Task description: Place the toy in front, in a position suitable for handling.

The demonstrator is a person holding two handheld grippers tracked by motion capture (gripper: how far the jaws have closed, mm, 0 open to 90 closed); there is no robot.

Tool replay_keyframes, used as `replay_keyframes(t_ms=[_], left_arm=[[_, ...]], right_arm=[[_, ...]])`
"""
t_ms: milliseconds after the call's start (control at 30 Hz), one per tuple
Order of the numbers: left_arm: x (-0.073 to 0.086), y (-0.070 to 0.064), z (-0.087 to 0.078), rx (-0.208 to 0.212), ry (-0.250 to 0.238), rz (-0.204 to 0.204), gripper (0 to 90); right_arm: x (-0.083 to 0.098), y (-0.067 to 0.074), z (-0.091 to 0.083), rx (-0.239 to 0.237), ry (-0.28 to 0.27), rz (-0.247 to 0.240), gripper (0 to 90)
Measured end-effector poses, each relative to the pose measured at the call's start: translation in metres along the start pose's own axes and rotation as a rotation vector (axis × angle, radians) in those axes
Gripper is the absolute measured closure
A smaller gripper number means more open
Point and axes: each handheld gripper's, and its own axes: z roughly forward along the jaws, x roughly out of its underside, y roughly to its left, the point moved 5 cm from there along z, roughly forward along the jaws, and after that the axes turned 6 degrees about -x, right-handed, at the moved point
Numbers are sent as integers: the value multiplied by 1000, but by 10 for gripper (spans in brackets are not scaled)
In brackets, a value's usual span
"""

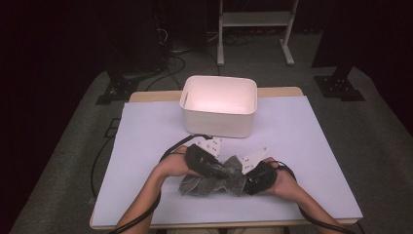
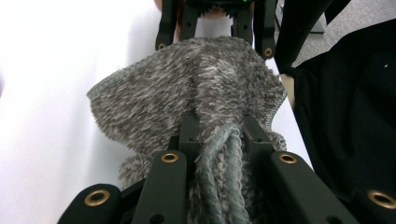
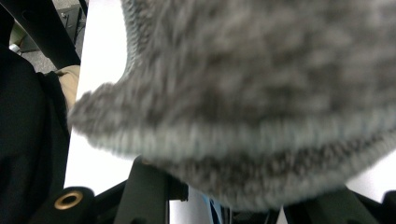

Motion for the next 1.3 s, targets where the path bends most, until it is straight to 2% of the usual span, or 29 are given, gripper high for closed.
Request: replay_keyframes(t_ms=[400,633,667,767,933,1133,1300], left_arm=[[39,-6,-37,-61,-22,-68,748],[51,-8,-46,-80,-22,-98,748],[51,-8,-45,-80,-22,-89,748],[46,-8,-41,-70,-21,-75,748],[26,-6,-28,-48,-19,-38,749],[-3,-4,-4,-8,-14,21,749],[-19,-2,15,19,16,62,748]], right_arm=[[0,0,0,-1,-1,6,618],[0,0,0,-4,-1,7,618],[0,0,0,-5,-1,12,618],[1,-1,0,-7,-4,14,618],[1,-1,0,-10,-4,18,618],[1,-1,0,-12,-7,21,617],[0,-2,0,-11,-10,18,617]])
